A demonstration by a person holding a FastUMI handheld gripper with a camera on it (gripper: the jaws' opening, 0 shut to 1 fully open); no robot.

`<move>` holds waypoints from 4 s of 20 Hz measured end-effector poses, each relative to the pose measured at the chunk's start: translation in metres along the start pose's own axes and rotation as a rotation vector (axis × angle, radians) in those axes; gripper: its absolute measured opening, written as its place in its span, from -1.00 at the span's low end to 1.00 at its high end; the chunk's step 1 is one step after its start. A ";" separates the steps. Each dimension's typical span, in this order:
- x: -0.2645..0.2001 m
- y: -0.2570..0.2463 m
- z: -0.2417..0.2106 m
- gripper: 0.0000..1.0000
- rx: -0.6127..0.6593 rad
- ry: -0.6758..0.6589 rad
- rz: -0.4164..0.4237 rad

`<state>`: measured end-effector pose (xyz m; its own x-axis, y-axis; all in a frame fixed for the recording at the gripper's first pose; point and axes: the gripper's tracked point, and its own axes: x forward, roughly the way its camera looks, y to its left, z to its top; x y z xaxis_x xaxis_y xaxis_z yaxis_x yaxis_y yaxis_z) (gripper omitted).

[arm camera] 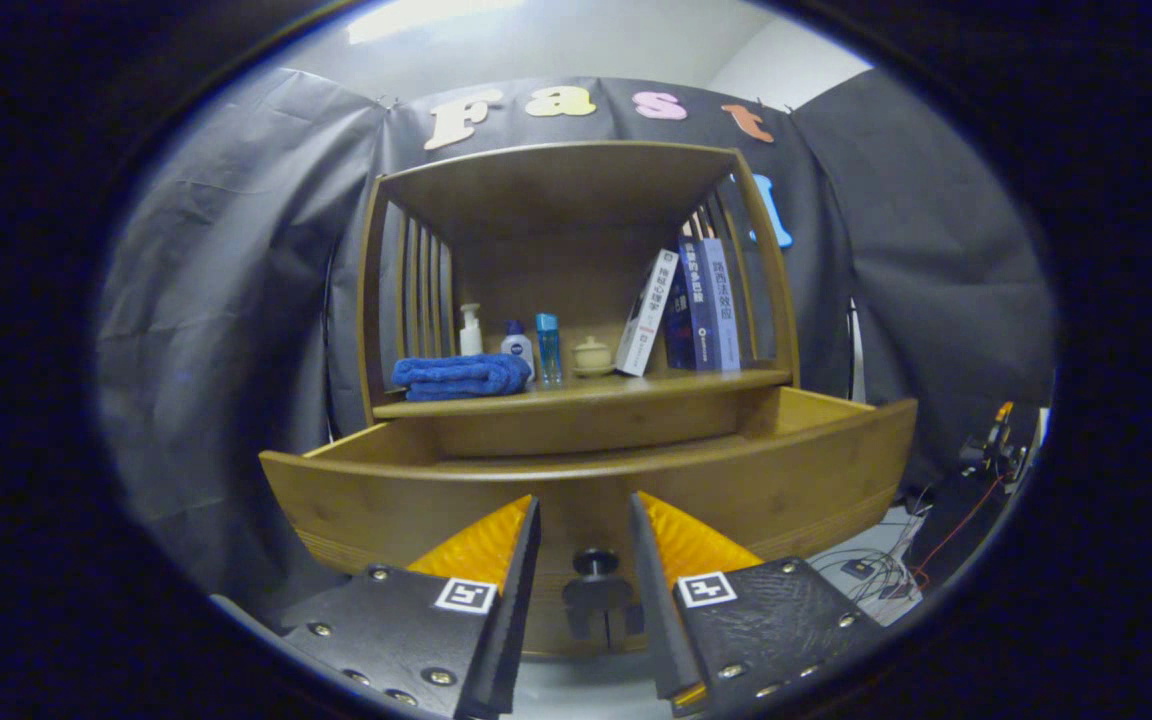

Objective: Pull open the drawer, take out the items inside it, and place them on the countertop above the cabinet.

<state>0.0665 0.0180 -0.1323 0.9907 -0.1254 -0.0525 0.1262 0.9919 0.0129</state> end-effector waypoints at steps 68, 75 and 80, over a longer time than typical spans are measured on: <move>0.183 0.026 0.082 -0.67 -0.095 0.565 -0.105; 0.243 0.013 0.090 -0.67 -0.049 0.554 -0.077; 0.274 0.002 0.084 -0.67 -0.042 0.567 -0.064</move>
<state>0.3425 -0.0156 -0.0629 0.7975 -0.1663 -0.5799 0.1711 0.9841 -0.0469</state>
